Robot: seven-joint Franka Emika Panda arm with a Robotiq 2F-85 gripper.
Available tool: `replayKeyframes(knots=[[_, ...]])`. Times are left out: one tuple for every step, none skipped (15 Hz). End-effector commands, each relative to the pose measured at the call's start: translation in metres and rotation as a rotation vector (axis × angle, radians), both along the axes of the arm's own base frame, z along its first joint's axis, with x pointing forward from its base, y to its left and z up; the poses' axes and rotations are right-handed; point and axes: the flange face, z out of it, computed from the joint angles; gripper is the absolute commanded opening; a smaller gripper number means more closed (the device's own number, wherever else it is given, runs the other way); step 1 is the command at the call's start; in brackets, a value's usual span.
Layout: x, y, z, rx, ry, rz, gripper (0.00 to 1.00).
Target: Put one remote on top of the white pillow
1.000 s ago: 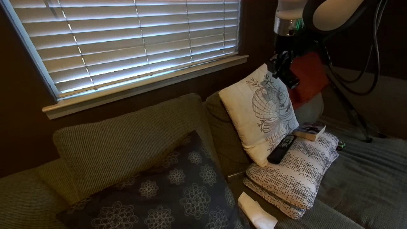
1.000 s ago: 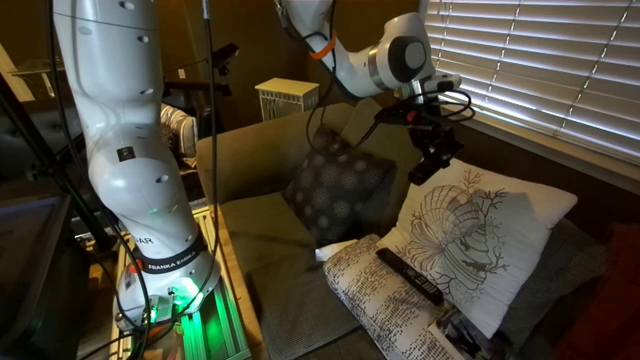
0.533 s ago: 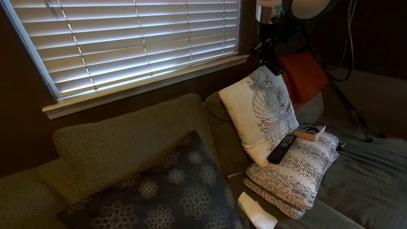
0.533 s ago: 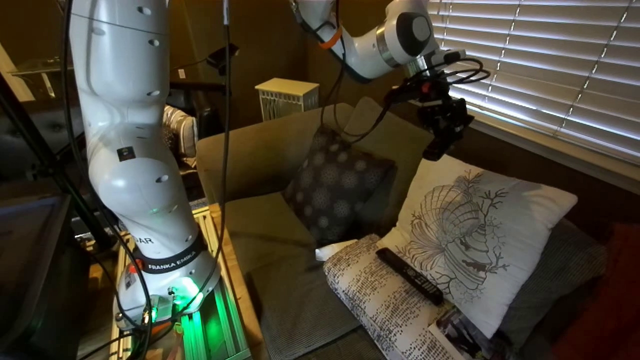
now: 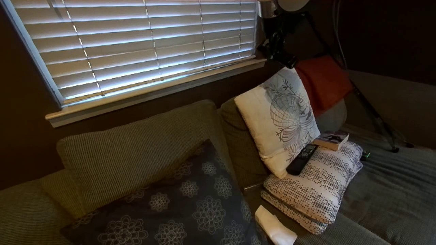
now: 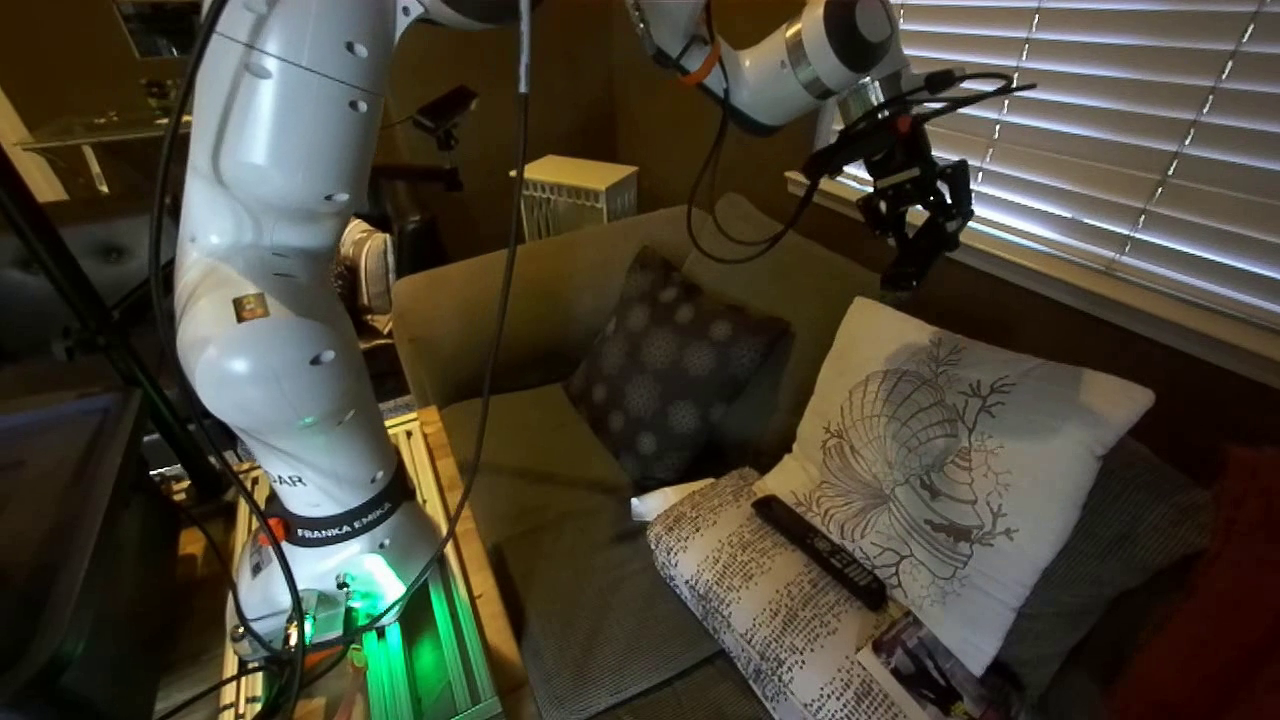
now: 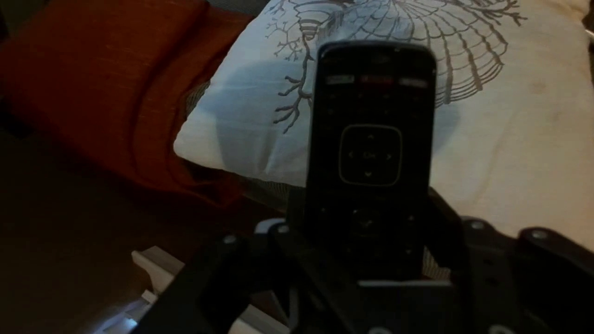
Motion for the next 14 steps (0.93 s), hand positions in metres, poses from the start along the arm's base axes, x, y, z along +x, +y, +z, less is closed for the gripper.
replayKeyframes(knots=[[0.031,0.000,-0.001,-0.010,0.094,0.041,0.37],[0.036,-0.001,-0.005,-0.006,0.119,0.056,0.37],[0.041,-0.002,-0.008,0.000,0.140,0.072,0.37],[0.045,-0.003,-0.011,0.007,0.160,0.088,0.37],[0.050,-0.004,-0.015,0.020,0.178,0.105,0.37],[0.054,-0.006,-0.018,0.032,0.194,0.119,0.37],[0.058,-0.008,-0.021,0.046,0.208,0.129,0.37],[0.061,-0.009,-0.024,0.062,0.223,0.140,0.37],[0.064,-0.011,-0.028,0.075,0.234,0.144,0.37],[0.066,-0.012,-0.031,0.087,0.247,0.147,0.37],[0.067,-0.012,-0.036,0.100,0.256,0.146,0.37],[0.069,-0.013,-0.040,0.108,0.259,0.138,0.37],[0.071,-0.013,-0.045,0.118,0.264,0.132,0.37],[0.073,-0.012,-0.050,0.132,0.260,0.122,0.37]])
